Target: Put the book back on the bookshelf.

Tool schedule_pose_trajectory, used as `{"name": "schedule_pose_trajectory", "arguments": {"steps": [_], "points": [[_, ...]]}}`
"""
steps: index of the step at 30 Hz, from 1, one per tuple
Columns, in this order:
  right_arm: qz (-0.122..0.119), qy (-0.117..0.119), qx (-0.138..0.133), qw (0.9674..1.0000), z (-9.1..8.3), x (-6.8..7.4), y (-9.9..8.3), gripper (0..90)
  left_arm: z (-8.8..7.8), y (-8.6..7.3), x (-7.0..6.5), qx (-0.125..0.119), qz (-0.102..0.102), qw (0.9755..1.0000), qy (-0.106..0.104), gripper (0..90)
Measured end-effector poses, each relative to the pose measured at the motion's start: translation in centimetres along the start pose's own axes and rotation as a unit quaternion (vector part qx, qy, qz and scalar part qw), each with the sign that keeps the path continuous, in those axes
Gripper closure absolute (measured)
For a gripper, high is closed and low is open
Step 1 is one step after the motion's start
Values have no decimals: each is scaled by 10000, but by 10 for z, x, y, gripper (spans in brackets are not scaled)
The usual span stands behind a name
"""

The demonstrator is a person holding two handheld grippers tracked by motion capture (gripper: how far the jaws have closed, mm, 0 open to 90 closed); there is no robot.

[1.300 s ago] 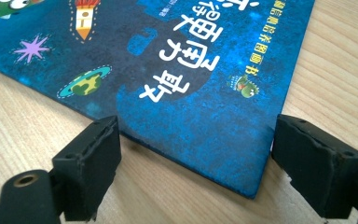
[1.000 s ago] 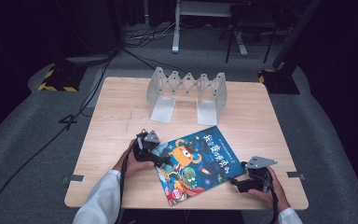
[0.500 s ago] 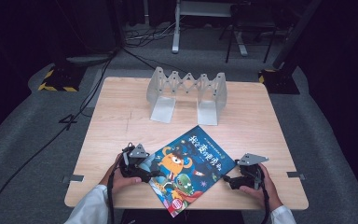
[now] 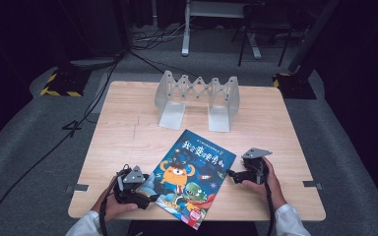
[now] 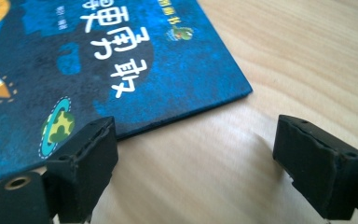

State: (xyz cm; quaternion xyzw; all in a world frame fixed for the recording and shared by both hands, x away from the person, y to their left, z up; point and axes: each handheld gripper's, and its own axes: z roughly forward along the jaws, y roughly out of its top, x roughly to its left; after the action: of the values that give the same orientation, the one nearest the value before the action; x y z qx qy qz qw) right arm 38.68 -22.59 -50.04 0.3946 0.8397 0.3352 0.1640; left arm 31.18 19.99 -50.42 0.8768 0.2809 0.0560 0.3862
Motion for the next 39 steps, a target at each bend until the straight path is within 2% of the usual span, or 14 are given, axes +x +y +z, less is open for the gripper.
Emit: {"name": "schedule_pose_trajectory", "arguments": {"steps": [7,9,10,11,12,13,14,16,20,23,29,34,38,39], "points": [[24,-35,-28,10000,1,4,2,163,-6,-6,-4,-36,-4,10000,10,187],[-150,153,-53,9998,-4,16,-5,167,-7,-8,-5,-51,-42,10000,23,193],[-387,374,-65,9985,-11,30,-12,166,-7,-9,-6,-50,-23,10000,31,194],[-387,374,-65,9985,-11,30,-12,166,-8,-9,-7,-41,-32,10000,46,194],[-632,596,1,9962,-15,43,-15,167,-8,-10,-9,5,92,9999,112,193],[-632,596,1,9962,-15,43,-15,167,-8,-10,-9,5,92,9999,112,189],[-674,616,6,9958,-15,50,-15,167,-7,-10,-13,56,220,9995,201,181],[-698,644,-15,9955,-13,53,-13,159,-7,-10,-14,82,255,9994,230,173],[-661,623,36,9959,-9,51,-10,98,-6,-10,-16,99,297,9992,244,174],[-539,488,50,9973,-6,45,-8,75,-2,-7,-19,151,404,9987,282,166],[-423,369,137,9983,0,30,-2,14,4,-1,-26,156,355,9987,322,163],[-267,226,119,9993,-1,22,-4,23,9,2,-32,183,424,9987,219,166],[-126,102,69,9998,-5,15,-7,74,14,6,-40,185,596,9980,76,168],[-75,68,55,9999,-6,13,-8,85,15,7,-43,182,576,9982,39,169]]}}
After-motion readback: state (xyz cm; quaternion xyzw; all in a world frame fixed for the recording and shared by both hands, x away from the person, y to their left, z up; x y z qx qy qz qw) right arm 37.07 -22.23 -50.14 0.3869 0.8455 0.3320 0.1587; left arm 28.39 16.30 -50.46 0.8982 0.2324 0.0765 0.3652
